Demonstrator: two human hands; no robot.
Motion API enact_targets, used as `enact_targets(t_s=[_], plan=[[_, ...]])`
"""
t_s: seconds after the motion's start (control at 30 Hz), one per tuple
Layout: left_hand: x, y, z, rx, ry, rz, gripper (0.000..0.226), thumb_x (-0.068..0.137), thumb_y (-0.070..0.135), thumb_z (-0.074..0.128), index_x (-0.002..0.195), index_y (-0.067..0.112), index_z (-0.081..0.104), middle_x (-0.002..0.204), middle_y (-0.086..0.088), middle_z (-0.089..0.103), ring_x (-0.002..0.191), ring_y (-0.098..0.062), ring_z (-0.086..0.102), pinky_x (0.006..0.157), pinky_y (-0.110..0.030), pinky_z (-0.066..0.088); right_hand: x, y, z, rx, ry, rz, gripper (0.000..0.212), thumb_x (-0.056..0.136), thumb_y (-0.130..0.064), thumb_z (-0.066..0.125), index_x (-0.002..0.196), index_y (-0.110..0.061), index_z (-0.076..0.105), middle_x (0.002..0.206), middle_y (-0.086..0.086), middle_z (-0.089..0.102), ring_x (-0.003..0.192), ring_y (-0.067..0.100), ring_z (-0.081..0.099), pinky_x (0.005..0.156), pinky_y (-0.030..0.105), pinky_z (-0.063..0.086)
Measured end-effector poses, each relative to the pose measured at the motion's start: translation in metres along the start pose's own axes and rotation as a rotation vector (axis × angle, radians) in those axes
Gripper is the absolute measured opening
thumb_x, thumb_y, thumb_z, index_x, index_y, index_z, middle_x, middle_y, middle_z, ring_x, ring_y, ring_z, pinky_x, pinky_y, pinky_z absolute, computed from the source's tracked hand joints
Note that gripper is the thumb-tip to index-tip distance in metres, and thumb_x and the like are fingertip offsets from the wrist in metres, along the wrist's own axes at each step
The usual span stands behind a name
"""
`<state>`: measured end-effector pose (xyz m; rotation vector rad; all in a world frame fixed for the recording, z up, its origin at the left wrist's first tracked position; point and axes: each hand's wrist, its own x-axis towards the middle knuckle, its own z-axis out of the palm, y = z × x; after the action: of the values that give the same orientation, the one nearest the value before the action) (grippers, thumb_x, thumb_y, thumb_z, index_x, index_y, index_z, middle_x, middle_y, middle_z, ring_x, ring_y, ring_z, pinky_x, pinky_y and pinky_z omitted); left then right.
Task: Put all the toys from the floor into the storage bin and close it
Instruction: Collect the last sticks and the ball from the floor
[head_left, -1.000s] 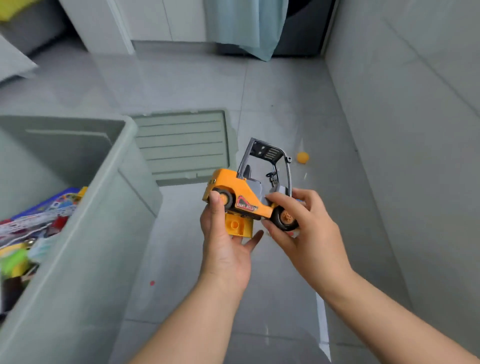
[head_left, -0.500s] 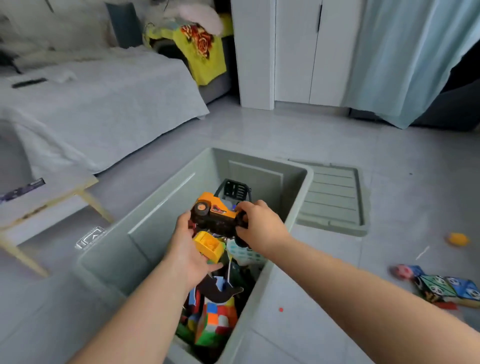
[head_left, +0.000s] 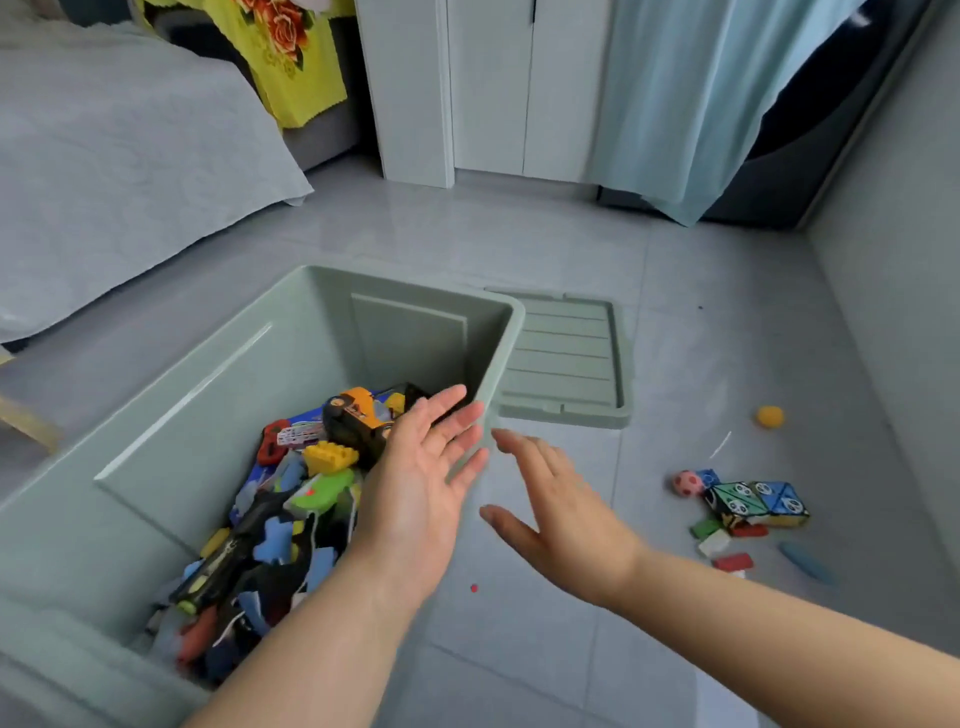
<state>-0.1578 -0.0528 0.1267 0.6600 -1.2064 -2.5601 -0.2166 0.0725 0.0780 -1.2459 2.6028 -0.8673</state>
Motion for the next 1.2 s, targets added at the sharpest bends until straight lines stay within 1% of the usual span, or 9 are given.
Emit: enact_targets(t_s=[0.23,0.37,0.43,0.53,0.67,0.87,1.0,1.1,1.2], plan=[[0.01,-0.142,0.093,0.334,-0.234,-0.509,0.029,0.097,0.027,0.04,0.094,0.011,0.064,0.081,-0.008,0.065,0.072,-0.02,0.058,0.069,-0.03,0.048,-0.145,0.184,-0.021,0.044,0.002,0.58,0.045,0.09,-0.029,0.056,0.13,-0.02,0.039,0.13,-0.002,0.041,0.123,0.014,0.042,0.094,0.014,0.03],[0.035,-0.231,0.115,0.353,-0.127,-0.723,0.034,0.097,0.033,0.037,0.096,0.009,0.062,0.082,-0.009,0.062,0.07,-0.02,0.055,0.068,-0.03,0.046,-0.198,0.271,-0.018,0.039,-0.015,0.862,0.042,0.088,-0.021,0.058,0.128,-0.017,0.044,0.132,0.005,0.037,0.117,0.02,0.045,0.079,0.017,0.031],[0.049,-0.268,0.12,0.281,-0.021,-0.761,0.036,0.097,0.036,0.037,0.094,0.01,0.061,0.085,-0.009,0.061,0.073,-0.019,0.055,0.069,-0.03,0.045,-0.206,0.304,-0.013,0.002,0.036,0.92,0.045,0.085,-0.019,0.061,0.128,-0.015,0.046,0.131,0.009,0.039,0.12,0.025,0.043,0.089,0.022,0.034],[0.06,-0.313,0.122,0.09,0.12,-0.781,0.038,0.096,0.039,0.036,0.097,0.01,0.061,0.088,-0.008,0.061,0.077,-0.02,0.054,0.072,-0.031,0.046,-0.201,0.343,-0.007,-0.054,0.118,0.963,0.052,0.085,-0.019,0.062,0.132,-0.012,0.043,0.132,0.014,0.041,0.12,0.032,0.041,0.099,0.032,0.035],[0.058,-0.356,0.118,-0.106,0.207,-0.807,0.044,0.096,0.042,0.036,0.111,0.008,0.061,0.102,-0.009,0.064,0.093,-0.023,0.058,0.08,-0.036,0.047,-0.188,0.389,0.0,-0.121,0.117,0.953,0.043,0.088,-0.021,0.057,0.129,-0.01,0.045,0.13,0.014,0.045,0.116,0.033,0.042,0.091,0.041,0.042],[0.068,-0.373,0.115,-0.175,0.257,-0.764,0.046,0.096,0.044,0.036,0.12,0.011,0.058,0.119,-0.013,0.061,0.106,-0.028,0.058,0.094,-0.042,0.043,-0.183,0.355,0.008,0.157,0.366,0.8,0.022,0.087,-0.019,0.059,0.108,-0.011,0.059,0.102,0.002,0.055,0.09,0.016,0.052,0.08,0.027,0.044],[0.08,-0.369,0.105,-0.303,0.318,-0.623,0.035,0.095,0.035,0.037,0.103,0.013,0.063,0.101,-0.01,0.066,0.091,-0.024,0.06,0.083,-0.037,0.046,-0.175,0.303,0.022,0.341,0.273,0.444,0.033,0.083,-0.041,0.055,0.102,-0.017,0.064,0.096,-0.006,0.057,0.086,0.005,0.049,0.081,0.018,0.041],[0.084,-0.362,0.095,-0.275,0.394,-0.589,0.026,0.096,0.026,0.039,0.092,0.014,0.062,0.089,-0.004,0.057,0.08,-0.017,0.055,0.078,-0.032,0.047,-0.158,0.33,0.025,0.2,0.259,0.543,0.033,0.088,-0.033,0.056,0.116,-0.016,0.06,0.115,0.002,0.056,0.106,0.017,0.049,0.09,0.022,0.038],[0.083,-0.357,0.087,-0.219,0.446,-0.615,0.021,0.094,0.023,0.043,0.087,0.014,0.061,0.086,-0.003,0.054,0.076,-0.015,0.052,0.077,-0.029,0.045,-0.15,0.358,0.028,-0.033,-0.002,0.593,0.04,0.09,-0.026,0.055,0.128,-0.019,0.05,0.133,0.002,0.048,0.119,0.024,0.041,0.097,0.03,0.036]])
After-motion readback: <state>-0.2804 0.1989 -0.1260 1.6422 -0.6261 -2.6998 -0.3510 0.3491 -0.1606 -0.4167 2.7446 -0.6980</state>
